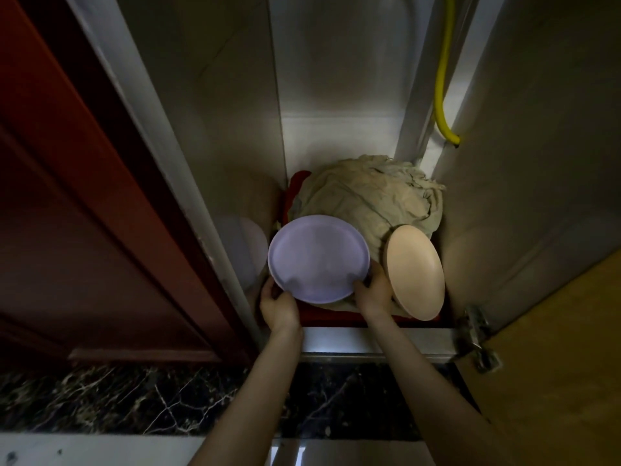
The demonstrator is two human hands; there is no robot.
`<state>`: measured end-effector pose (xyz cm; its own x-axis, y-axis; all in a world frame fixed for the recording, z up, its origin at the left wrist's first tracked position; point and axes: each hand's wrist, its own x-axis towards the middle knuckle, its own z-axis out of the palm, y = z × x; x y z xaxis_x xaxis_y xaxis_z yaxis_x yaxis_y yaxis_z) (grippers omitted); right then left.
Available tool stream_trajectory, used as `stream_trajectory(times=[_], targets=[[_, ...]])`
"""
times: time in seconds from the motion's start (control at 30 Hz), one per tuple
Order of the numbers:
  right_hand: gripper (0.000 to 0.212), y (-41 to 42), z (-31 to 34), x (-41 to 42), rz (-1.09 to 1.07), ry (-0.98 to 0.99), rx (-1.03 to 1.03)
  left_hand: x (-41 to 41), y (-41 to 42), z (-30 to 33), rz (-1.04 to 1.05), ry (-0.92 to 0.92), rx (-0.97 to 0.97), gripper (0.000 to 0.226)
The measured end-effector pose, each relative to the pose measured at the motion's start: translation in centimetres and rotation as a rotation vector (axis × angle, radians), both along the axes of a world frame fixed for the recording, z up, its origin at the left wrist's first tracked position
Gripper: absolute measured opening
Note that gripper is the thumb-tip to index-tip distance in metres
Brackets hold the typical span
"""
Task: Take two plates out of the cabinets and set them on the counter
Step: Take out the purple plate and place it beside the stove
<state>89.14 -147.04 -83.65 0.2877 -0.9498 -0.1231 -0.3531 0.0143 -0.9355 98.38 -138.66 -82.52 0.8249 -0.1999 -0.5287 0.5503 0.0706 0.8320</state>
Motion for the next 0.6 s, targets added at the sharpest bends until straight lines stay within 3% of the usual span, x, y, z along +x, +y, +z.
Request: stream_trajectory(times=[0.3,0.6], targets=[[0.030,0.4,3.5,-2.1,0.038,0.025,0.023,-1.3,1.3,2.4,-0.067,0.019,-0.085,0.040],[0.020,-2.1,8.4,-3.6,0.053,-0.062,0.020,-0.1,1.2,7.5,-0.296,-0.037,-0.166,0.042]])
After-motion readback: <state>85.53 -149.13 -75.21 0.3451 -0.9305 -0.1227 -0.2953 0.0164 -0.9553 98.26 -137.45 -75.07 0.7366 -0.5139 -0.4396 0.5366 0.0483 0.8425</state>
